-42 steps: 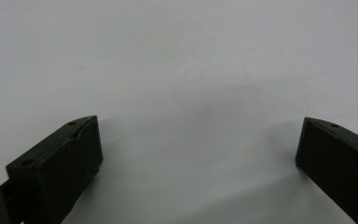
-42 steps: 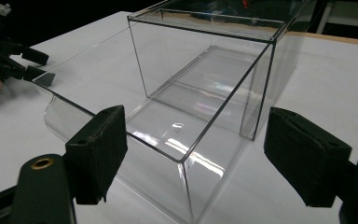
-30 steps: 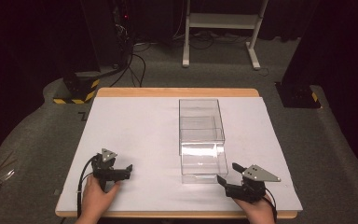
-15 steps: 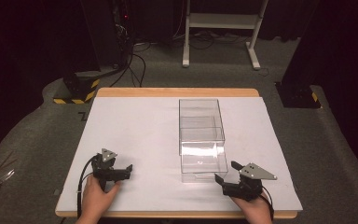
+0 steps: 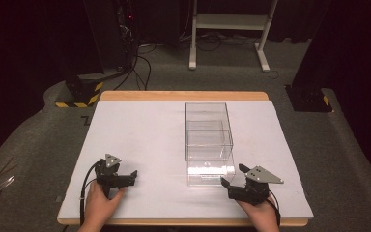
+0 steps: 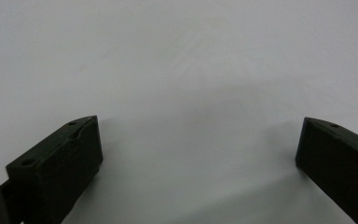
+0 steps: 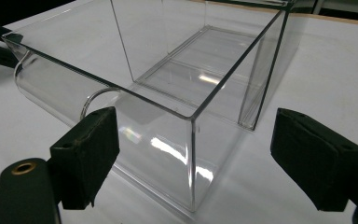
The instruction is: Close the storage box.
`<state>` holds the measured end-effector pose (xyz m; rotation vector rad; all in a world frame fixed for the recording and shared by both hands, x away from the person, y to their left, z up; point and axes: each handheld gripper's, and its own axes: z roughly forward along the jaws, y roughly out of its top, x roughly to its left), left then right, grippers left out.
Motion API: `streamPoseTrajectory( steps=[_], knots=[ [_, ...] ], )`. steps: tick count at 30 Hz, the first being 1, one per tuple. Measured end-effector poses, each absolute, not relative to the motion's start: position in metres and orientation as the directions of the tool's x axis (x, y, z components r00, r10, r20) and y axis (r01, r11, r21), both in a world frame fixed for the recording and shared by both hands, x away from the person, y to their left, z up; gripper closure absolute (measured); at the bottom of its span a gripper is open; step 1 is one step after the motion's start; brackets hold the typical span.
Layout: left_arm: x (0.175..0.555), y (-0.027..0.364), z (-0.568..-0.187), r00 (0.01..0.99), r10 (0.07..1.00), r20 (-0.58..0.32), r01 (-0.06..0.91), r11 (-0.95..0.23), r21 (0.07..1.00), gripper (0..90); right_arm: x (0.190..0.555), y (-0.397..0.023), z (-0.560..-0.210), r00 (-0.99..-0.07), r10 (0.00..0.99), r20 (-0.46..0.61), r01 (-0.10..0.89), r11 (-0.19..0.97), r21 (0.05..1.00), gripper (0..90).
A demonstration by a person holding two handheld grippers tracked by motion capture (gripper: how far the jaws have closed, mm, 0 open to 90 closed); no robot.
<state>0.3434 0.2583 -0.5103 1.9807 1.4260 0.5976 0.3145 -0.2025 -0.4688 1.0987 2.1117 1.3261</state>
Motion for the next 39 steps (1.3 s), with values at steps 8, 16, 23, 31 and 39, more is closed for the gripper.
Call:
streamPoseTrajectory(
  steps=[8, 16, 23, 31, 39],
  knots=[
    [0.343, 0.259, -0.51, 0.316, 0.949, 0.009, 0.669, -0.229, 0.707, 0.6, 0.32, -0.202, -0.47, -0.587, 0.807, 0.063, 0.406, 0.227, 0.885, 15.2],
    [0.343, 0.258, -0.51, 0.316, 0.949, 0.007, 0.669, -0.228, 0.708, 0.6, 0.327, -0.202, -0.466, -0.583, 0.81, 0.059, 0.421, 0.239, 0.875, 15.1],
    [0.343, 0.259, -0.51, 0.317, 0.948, 0.011, 0.668, -0.232, 0.707, 0.6, 0.332, -0.198, -0.466, -0.58, 0.813, 0.06, 0.418, 0.234, 0.878, 15.1],
    [0.343, 0.259, -0.51, 0.317, 0.948, 0.012, 0.667, -0.233, 0.707, 0.6, 0.339, -0.198, -0.467, -0.569, 0.82, 0.06, 0.417, 0.225, 0.881, 15.0],
    [0.343, 0.259, -0.51, 0.317, 0.948, 0.012, 0.668, -0.232, 0.707, 0.6, 0.347, -0.197, -0.468, -0.559, 0.827, 0.056, 0.415, 0.221, 0.883, 15.0]
  ],
)
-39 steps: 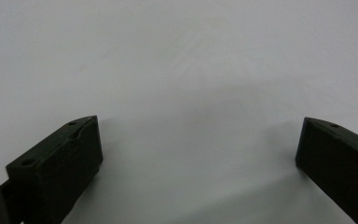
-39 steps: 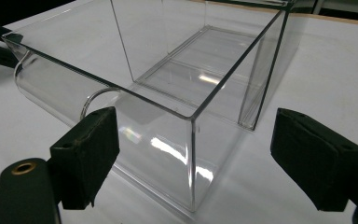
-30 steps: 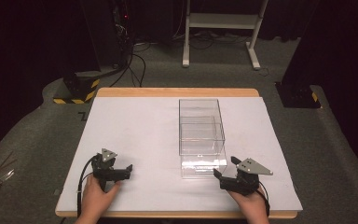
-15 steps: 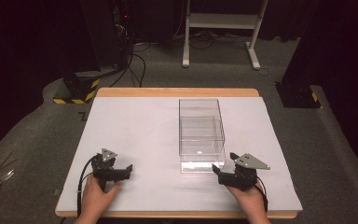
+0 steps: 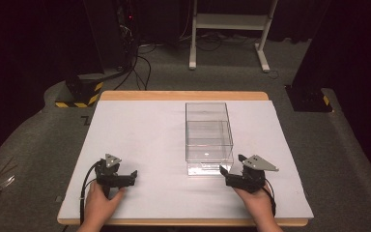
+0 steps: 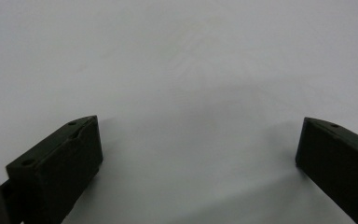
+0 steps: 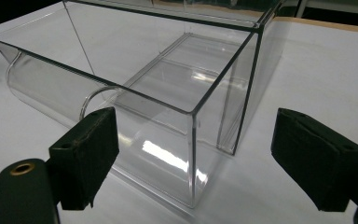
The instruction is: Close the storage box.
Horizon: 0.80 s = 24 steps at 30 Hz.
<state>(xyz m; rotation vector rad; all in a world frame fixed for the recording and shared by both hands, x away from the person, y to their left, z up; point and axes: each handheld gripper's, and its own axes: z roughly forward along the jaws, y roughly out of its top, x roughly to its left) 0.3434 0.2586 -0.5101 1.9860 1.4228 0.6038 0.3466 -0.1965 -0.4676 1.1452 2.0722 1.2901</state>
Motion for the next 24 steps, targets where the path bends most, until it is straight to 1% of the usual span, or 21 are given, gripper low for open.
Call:
streamPoseTrajectory(
  steps=[24],
  knots=[
    [0.343, 0.259, -0.51, 0.317, 0.948, 0.01, 0.668, -0.231, 0.707, 0.6, 0.365, -0.194, -0.467, -0.534, 0.843, 0.054, 0.419, 0.208, 0.884, 15.2]
  ],
)
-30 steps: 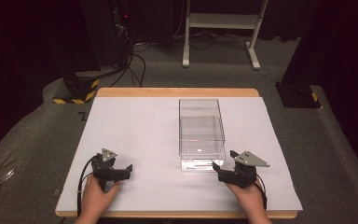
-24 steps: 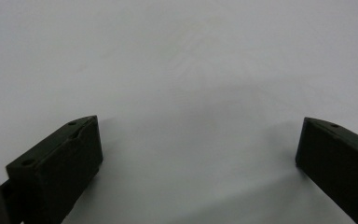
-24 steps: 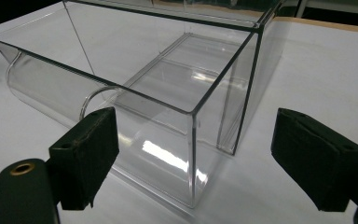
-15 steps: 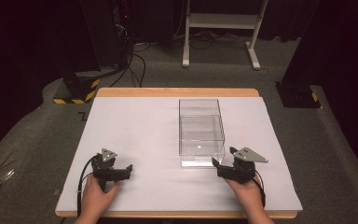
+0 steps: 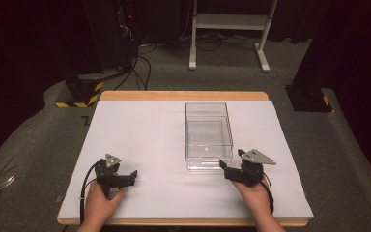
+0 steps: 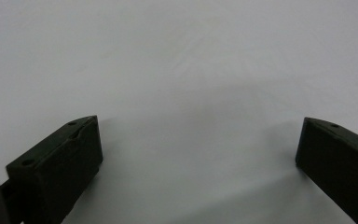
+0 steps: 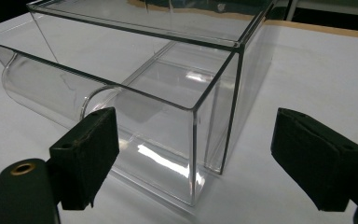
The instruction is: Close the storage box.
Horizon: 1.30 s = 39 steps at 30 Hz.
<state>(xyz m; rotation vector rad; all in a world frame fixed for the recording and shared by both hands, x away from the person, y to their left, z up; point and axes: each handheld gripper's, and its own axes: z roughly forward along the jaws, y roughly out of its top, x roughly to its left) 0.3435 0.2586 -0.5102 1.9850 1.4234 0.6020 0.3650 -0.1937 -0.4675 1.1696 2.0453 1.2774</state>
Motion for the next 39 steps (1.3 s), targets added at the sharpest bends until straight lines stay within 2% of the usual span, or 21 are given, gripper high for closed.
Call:
streamPoseTrajectory(
  steps=[39],
  knots=[
    [0.344, 0.259, -0.51, 0.318, 0.948, 0.013, 0.668, -0.233, 0.707, 0.6, 0.405, -0.184, -0.47, -0.46, 0.885, 0.065, 0.429, 0.158, 0.889, 15.9]
  ],
)
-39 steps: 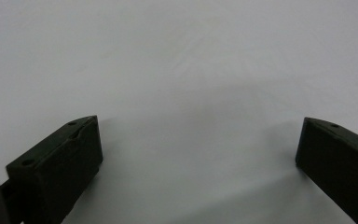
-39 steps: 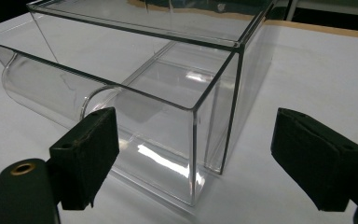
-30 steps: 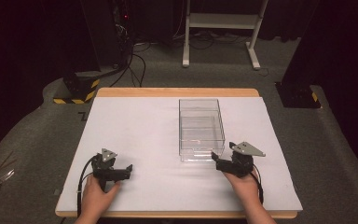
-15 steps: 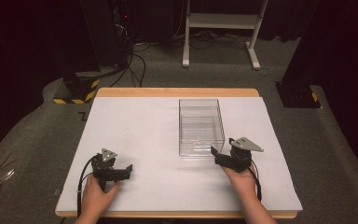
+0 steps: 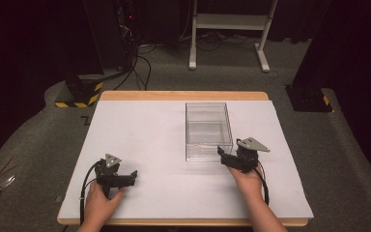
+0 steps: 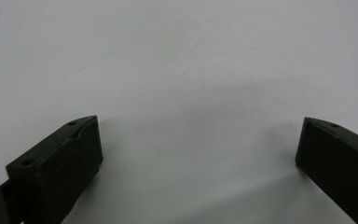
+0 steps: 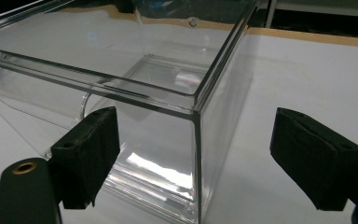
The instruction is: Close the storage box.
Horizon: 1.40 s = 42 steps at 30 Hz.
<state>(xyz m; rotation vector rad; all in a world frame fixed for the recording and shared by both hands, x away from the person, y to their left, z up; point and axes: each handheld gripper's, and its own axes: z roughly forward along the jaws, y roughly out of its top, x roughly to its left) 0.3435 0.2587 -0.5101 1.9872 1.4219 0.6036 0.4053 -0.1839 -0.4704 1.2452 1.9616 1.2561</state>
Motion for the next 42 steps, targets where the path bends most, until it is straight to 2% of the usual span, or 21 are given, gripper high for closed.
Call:
streamPoseTrajectory(
  steps=[16, 22, 42],
  knots=[
    [0.343, 0.258, -0.51, 0.315, 0.949, 0.005, 0.669, -0.226, 0.708, 0.6, 0.414, -0.182, -0.474, -0.446, 0.892, 0.072, 0.437, 0.147, 0.888, 15.5],
    [0.343, 0.258, -0.51, 0.315, 0.949, 0.005, 0.669, -0.226, 0.708, 0.6, 0.413, -0.182, -0.473, -0.452, 0.889, 0.072, 0.446, 0.155, 0.881, 18.1],
    [0.343, 0.258, -0.51, 0.316, 0.949, 0.008, 0.668, -0.228, 0.708, 0.6, 0.379, -0.201, -0.469, -0.472, 0.88, 0.06, 0.43, 0.171, 0.886, 18.0]
  ],
)
